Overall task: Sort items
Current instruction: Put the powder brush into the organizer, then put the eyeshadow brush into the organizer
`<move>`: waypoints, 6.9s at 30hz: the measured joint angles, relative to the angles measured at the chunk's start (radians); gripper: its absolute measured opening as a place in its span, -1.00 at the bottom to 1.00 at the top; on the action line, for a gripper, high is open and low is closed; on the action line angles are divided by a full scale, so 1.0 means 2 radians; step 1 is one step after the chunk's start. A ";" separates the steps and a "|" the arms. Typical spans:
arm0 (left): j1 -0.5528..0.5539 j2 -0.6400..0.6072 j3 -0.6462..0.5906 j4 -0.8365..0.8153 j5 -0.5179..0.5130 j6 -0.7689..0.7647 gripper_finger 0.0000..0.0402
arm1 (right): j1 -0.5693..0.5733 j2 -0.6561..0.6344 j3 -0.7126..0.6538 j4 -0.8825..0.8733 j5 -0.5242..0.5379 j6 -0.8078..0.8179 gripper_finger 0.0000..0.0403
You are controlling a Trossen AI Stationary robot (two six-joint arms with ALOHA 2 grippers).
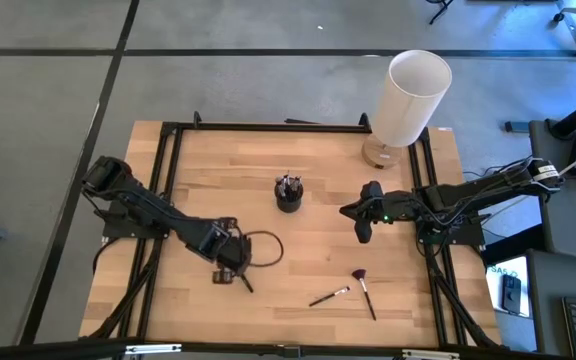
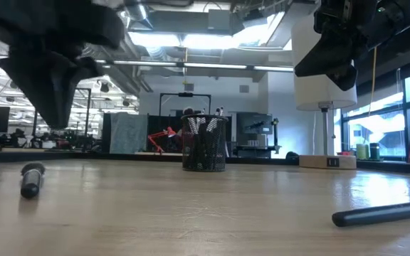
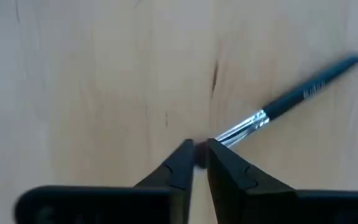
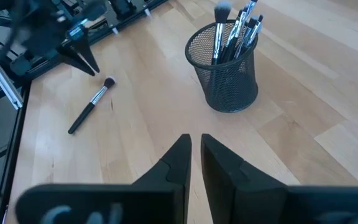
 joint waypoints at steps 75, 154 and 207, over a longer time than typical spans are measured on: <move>0.168 0.107 0.159 -0.004 -0.560 0.773 -0.93 | -0.005 0.000 0.000 -0.011 0.005 -0.016 -0.82; 0.068 0.453 0.451 0.320 0.050 0.004 -0.43 | 0.048 -0.127 0.058 -0.370 0.061 0.191 -0.82; 0.050 0.481 0.453 0.356 0.101 0.118 -0.89 | 0.048 -0.121 0.058 -0.370 0.062 0.180 -0.82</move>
